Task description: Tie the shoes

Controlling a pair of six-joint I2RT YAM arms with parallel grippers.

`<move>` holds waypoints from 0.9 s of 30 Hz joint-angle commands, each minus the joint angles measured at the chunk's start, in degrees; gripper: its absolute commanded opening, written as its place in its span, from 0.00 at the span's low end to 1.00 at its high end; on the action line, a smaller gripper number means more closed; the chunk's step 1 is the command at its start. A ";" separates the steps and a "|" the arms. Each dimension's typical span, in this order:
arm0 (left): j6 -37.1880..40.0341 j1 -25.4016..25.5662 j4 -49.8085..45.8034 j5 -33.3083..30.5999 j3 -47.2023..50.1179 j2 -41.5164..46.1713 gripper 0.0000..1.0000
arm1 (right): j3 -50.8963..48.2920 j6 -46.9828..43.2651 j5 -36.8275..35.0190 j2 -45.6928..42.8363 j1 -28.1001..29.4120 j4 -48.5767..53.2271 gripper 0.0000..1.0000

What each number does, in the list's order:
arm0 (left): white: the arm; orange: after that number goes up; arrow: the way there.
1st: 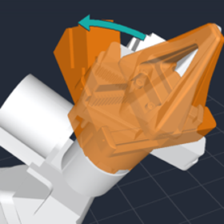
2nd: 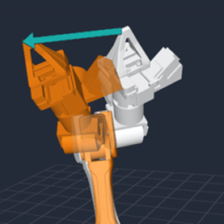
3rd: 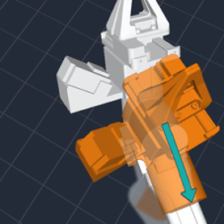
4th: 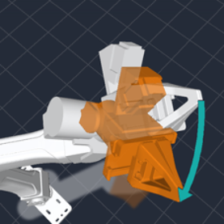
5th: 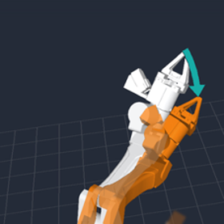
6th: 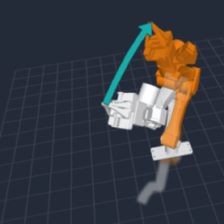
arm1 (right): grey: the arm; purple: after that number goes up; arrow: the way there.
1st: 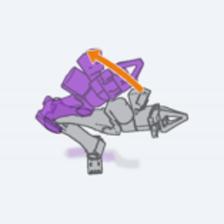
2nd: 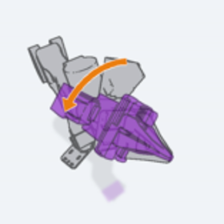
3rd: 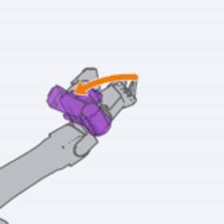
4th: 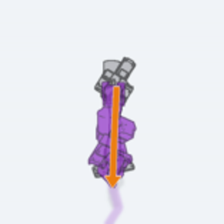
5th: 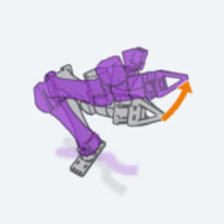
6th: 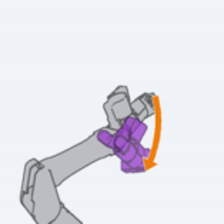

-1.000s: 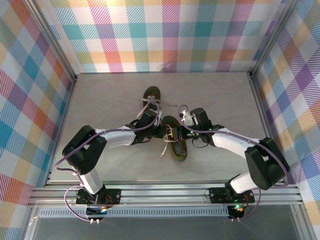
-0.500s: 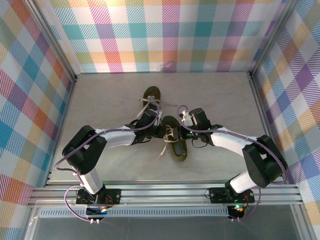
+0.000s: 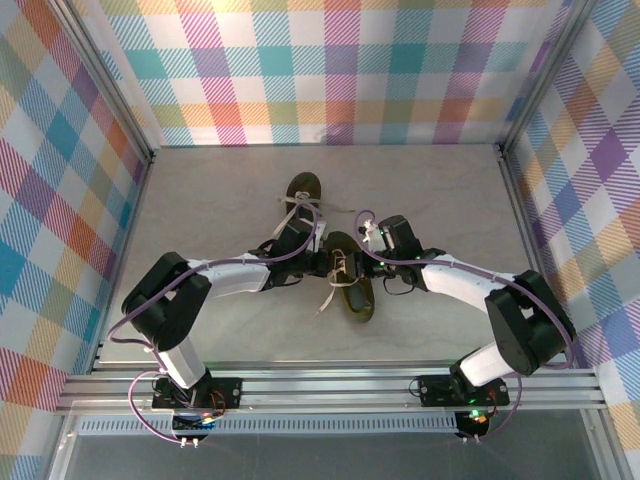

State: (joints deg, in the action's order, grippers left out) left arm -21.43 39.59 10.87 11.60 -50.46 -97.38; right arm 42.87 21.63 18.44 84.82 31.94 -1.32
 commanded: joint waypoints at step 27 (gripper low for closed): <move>0.95 -0.22 3.43 4.35 4.26 4.11 0.00 | 2.02 -13.06 -19.54 -2.95 5.07 1.33 0.00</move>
State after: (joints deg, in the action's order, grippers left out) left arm -21.41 39.59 12.47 13.72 -47.46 -95.22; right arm 43.07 13.17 4.45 81.93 35.90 -0.36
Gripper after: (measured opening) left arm 0.054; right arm 0.045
